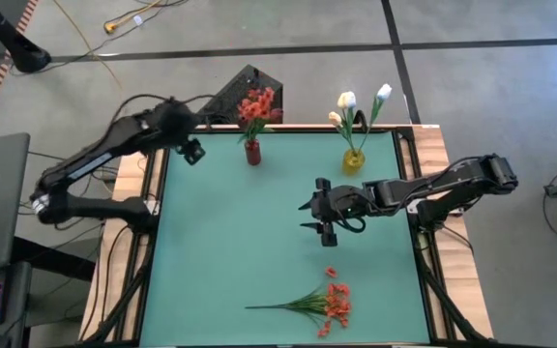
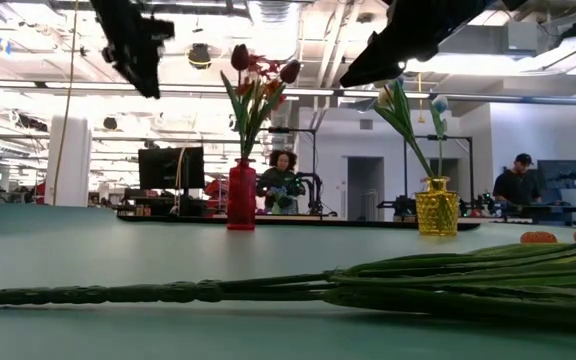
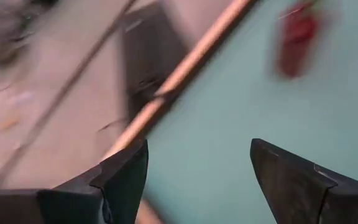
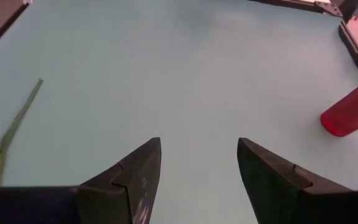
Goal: Sort flowers into vase by color
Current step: Put the orange flowers into the red vase
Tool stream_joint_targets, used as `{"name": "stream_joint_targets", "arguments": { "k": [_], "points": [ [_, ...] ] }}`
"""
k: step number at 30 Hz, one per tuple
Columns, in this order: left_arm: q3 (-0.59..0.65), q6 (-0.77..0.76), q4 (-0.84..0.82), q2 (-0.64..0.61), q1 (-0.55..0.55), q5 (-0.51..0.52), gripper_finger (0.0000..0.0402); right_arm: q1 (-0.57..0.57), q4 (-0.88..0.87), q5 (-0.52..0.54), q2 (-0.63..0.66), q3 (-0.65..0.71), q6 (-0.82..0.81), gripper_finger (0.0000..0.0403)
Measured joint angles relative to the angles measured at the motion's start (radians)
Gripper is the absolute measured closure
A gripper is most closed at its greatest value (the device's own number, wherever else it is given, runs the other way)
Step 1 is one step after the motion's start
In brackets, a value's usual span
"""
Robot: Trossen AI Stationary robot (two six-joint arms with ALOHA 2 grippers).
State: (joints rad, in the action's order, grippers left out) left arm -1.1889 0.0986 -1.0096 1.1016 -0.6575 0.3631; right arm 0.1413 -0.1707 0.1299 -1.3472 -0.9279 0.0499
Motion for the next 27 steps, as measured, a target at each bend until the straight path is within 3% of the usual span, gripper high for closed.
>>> {"name": "stream_joint_targets", "arguments": {
  "k": [5, 9, 13, 19, 23, 27],
  "points": [
    [0.0, -0.017, 0.074, -0.121, 0.049, -0.339, 0.0132, 0.004, 0.0, 0.0, 0.0, 0.0, -0.054, 0.0164],
    [0.0, -0.037, 0.158, -0.181, 0.199, -0.48, 0.0132, 0.016, 0.0, 0.001, 0.0, 0.0, -0.087, 0.0164],
    [0.0, -0.057, 0.259, -0.149, 0.451, -0.425, 0.0132, 0.032, 0.0, 0.001, 0.0, 0.0, -0.127, 0.0164],
    [0.0, -0.05, 0.424, 0.037, 0.815, -0.234, 0.0132, 0.067, -0.003, 0.009, 0.0, 0.0, -0.181, 0.0164],
    [0.001, -0.047, 0.522, 0.218, 0.968, -0.131, 0.0132, 0.113, -0.018, 0.064, 0.0, 0.0, -0.218, 0.0164],
    [0.001, -0.087, 0.652, 0.402, 1.063, -0.124, 0.0132, 0.184, -0.038, 0.165, -0.01, 0.0, -0.265, 0.0164]
  ]
}}
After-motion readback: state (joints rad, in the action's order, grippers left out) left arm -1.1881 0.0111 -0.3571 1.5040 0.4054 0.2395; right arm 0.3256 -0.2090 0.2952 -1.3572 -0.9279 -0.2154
